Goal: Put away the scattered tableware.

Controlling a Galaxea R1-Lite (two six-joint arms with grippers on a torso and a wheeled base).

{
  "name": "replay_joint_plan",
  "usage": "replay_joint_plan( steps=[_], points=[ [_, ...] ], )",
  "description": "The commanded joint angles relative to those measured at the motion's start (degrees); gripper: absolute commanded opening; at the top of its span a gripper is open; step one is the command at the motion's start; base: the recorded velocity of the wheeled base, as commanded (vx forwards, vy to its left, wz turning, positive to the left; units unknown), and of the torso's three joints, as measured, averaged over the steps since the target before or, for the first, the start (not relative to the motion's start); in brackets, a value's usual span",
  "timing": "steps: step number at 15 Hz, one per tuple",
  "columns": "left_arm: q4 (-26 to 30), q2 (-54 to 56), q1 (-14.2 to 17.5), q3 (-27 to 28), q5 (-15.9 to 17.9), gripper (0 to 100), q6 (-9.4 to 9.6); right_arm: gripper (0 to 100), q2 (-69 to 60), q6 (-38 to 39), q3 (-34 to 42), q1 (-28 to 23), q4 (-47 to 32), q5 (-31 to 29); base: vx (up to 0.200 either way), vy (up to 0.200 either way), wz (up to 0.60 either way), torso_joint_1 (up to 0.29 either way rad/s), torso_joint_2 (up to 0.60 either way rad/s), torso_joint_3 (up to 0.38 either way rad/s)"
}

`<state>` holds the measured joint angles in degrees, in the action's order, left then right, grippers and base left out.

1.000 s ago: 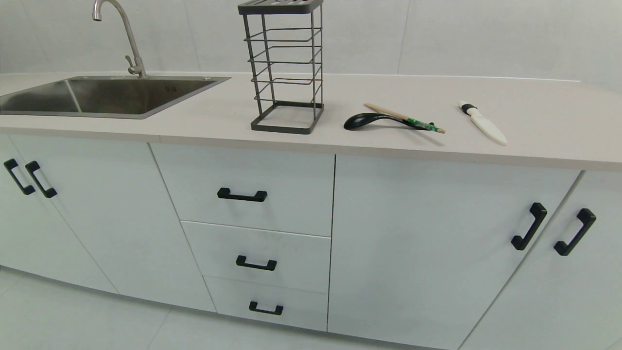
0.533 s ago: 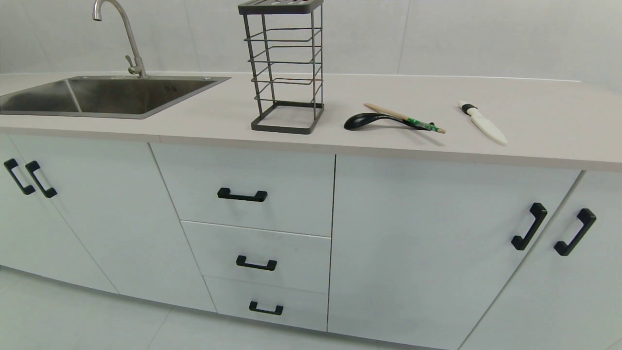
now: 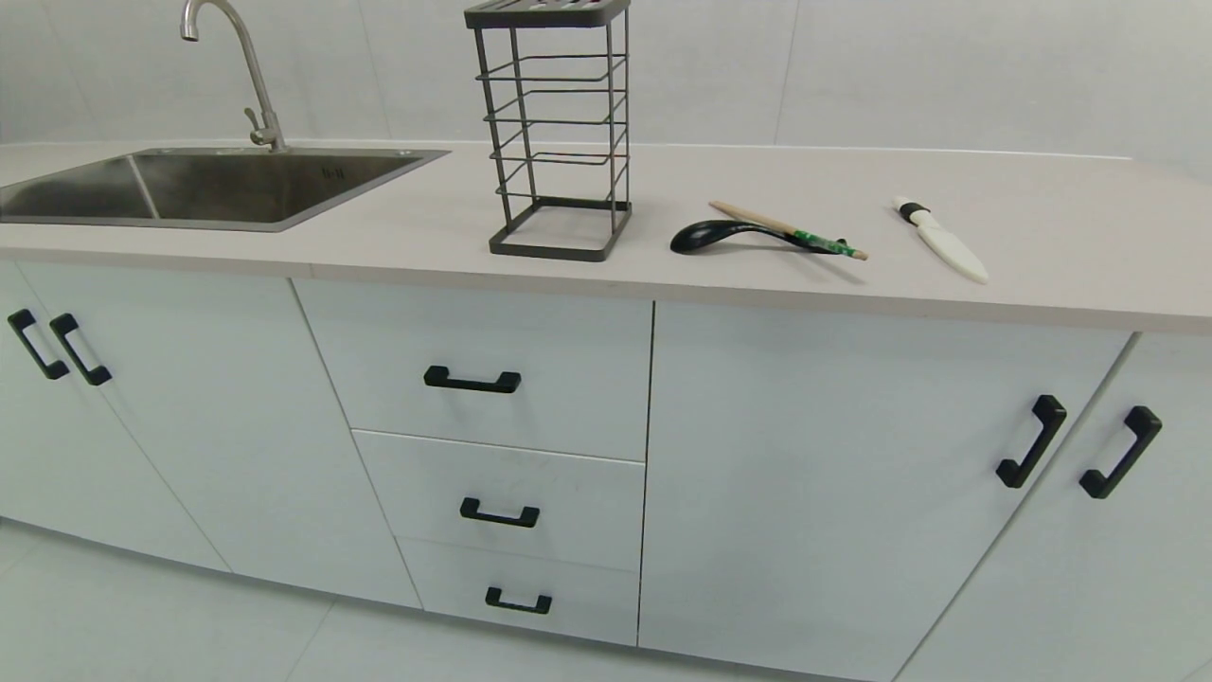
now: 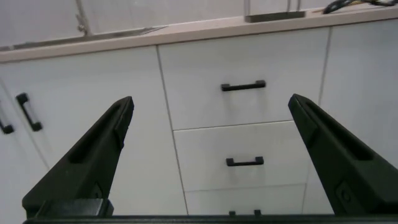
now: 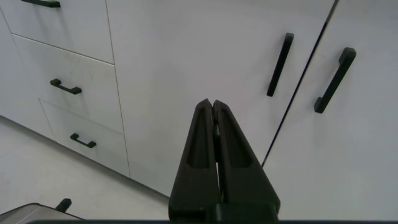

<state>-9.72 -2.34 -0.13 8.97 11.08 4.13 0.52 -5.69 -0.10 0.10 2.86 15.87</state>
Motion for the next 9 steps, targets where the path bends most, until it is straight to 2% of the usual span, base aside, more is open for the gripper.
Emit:
replay_joint_plan(
  steps=[1, 2, 3, 5, 7, 8, 9],
  points=[
    [0.75, -8.82, -0.48, 7.11, 2.45, 100, 1.67, 0, 0.09, -0.02, 0.01, -0.01, 0.04, 0.04, 0.0, 0.0, 0.0, 0.0, 0.0, 0.0],
    [0.75, -11.46, -0.66, 8.78, 2.98, 100, 2.99, 0, 0.09, -0.02, 0.01, -0.01, 0.04, 0.04, 0.0, 0.0, 0.0, 0.0, 0.0, 0.0],
    [0.66, -16.47, -0.83, 10.8, 4.56, 100, 6.24, 0, 0.09, -0.02, 0.01, -0.01, 0.04, 0.04, 0.0, 0.0, 0.0, 0.0, 0.0, 0.0],
    [0.75, -22.01, -0.74, 10.01, 11.24, 100, 13.27, 0, 0.09, -0.02, 0.01, -0.01, 0.04, 0.04, 0.0, 0.0, 0.0, 0.0, 0.0, 0.0],
    [0.84, -25.34, -0.83, 7.81, 15.73, 100, 23.11, 0, 0.09, -0.02, 0.01, -0.01, 0.04, 0.04, 0.0, 0.0, 0.0, 0.0, 0.0, 0.0],
    [0.93, -26.58, -0.83, 7.64, 16.43, 100, 26.37, 0, 0.09, -0.02, 0.01, -0.01, 0.04, 0.04, 0.0, 0.0, 0.0, 0.0, 0.0, 0.0],
    [1.28, -29.12, -1.27, 7.55, 17.13, 100, 32.96, 0, 0.09, -0.11, 0.01, -0.01, 0.04, 0.04, 0.0, 0.0, 0.0, 0.0, 0.0, 0.0]
  ],
)
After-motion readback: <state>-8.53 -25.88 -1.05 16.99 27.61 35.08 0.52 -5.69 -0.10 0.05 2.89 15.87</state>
